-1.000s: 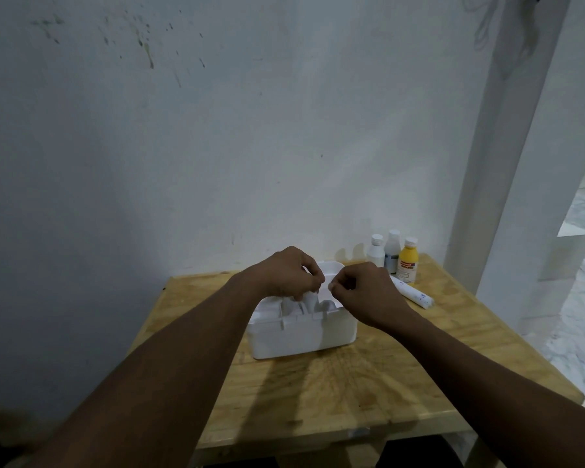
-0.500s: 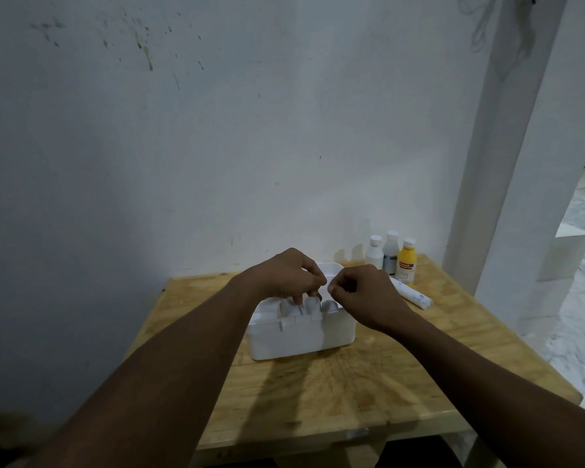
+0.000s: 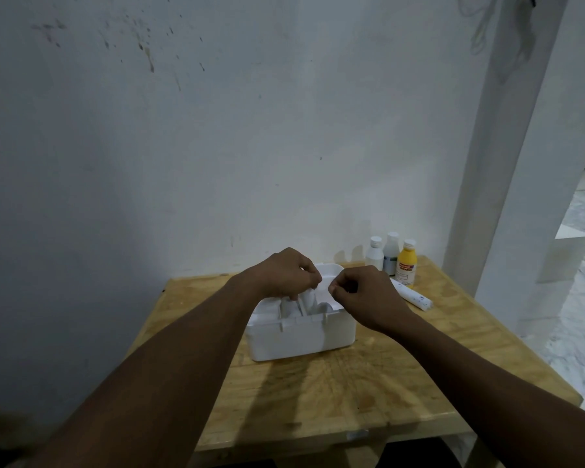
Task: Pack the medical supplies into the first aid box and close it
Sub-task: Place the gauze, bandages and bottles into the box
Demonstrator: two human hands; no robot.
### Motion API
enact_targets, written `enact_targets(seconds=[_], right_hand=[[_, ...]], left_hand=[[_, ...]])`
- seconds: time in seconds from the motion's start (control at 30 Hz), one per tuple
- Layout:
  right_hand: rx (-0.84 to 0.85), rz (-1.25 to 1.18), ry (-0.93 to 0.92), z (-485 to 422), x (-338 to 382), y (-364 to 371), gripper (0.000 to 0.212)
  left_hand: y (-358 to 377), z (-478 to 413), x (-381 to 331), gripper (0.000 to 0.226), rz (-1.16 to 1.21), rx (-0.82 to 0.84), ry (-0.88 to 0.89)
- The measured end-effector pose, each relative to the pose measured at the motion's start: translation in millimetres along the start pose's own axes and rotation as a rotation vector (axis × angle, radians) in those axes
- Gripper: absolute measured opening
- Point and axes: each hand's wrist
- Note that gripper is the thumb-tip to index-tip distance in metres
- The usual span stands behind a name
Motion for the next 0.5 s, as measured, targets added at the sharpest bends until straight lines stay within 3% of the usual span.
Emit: enact_targets(seconds=[0.2,0.4,0.5], right_hand=[[0.014,-0.006,-0.006,0.8,-0.1,0.7,0.014],[0.205,0.087,-0.039,-3.6,3.2,-5.3,0.011],[0.18,0.112,-0.021,-7.6,3.3,-7.0,0.009]], left_hand=[[-0.1,3.1,-1.5,0.021,0.03,-0.008,-0.001],[-0.4,2.6,1.3,0.024,-0.034,0.072,-0.015],[-0.8,1.0,3.8,0.022,-0.074,0.082,-0.002]])
Point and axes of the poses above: each hand's wrist, its own z-axis away from the middle knuckle, its own y-axis out of the palm, x = y × z, and after that the axes turned 8 degrees about z, right-handed
